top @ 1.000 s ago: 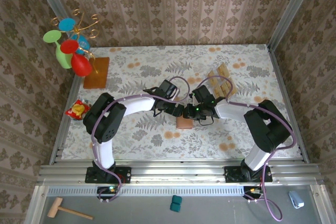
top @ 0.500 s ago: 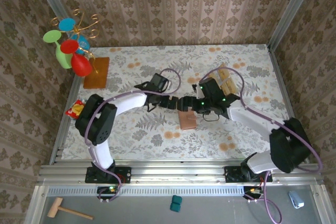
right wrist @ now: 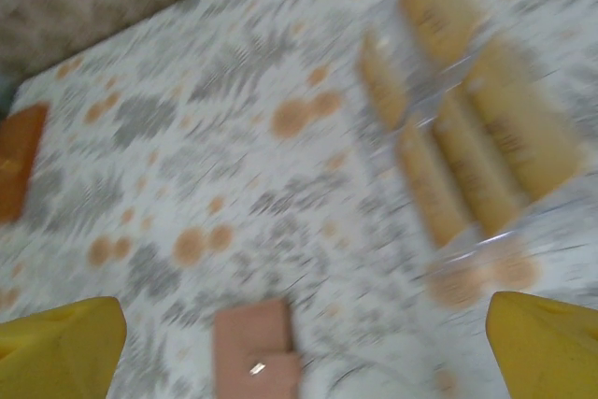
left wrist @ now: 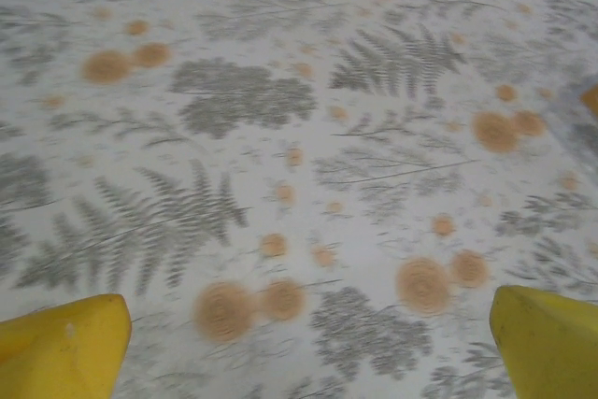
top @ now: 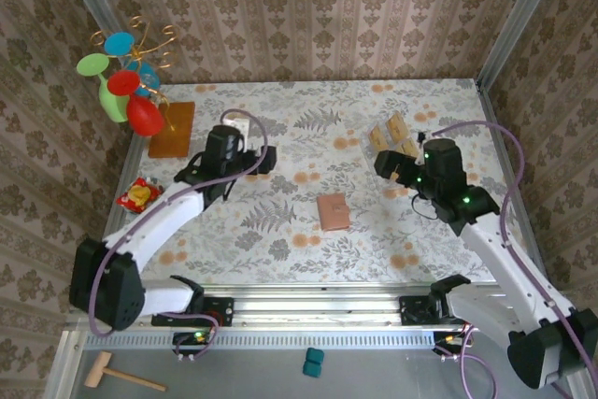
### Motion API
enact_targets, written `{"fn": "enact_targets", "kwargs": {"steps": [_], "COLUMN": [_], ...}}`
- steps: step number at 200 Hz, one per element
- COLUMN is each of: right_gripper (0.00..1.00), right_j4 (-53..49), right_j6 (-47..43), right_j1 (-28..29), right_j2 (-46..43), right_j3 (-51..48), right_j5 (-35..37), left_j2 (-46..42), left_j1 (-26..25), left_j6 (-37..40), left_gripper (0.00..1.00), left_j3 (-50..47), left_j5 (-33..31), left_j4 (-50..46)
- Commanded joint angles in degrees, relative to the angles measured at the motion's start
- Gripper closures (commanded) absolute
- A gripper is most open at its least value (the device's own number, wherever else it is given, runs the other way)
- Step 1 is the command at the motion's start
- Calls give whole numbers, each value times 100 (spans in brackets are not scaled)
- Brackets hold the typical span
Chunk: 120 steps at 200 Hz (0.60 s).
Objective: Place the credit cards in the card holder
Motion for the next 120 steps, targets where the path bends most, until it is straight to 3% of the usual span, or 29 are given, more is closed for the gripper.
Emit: {"fn": "enact_targets", "kwargs": {"steps": [1,31,54,70,120], "right_gripper": [0,0,0,0,0], "right_j4": [126,1164,2094,2279,3881], "right_j6": [-443,-528,-616,-533,-1203], "right_j1": [-333,-810,-1252,-1505,-1558], "right_j2": [-181,-414,-357,4,1464], "right_j3": [-326,-977,-1505,-1558,-1998], "right_j5": [1488,2335,2590,2882,3492], "left_j2": [-607,-1391,-1621,-1613,-1166], "left_j1": [387,658,960,1212,1804], "left_j6": [348,991,1334,1477,1599], "left_gripper": [0,0,0,0,0], "left_j3": [-603,-1533,-1782,-1942,-2822], "left_j5": [-791,-1390,-1611,-1570,-1597], "left_j4": [521,1374,1367,1480,3250]}}
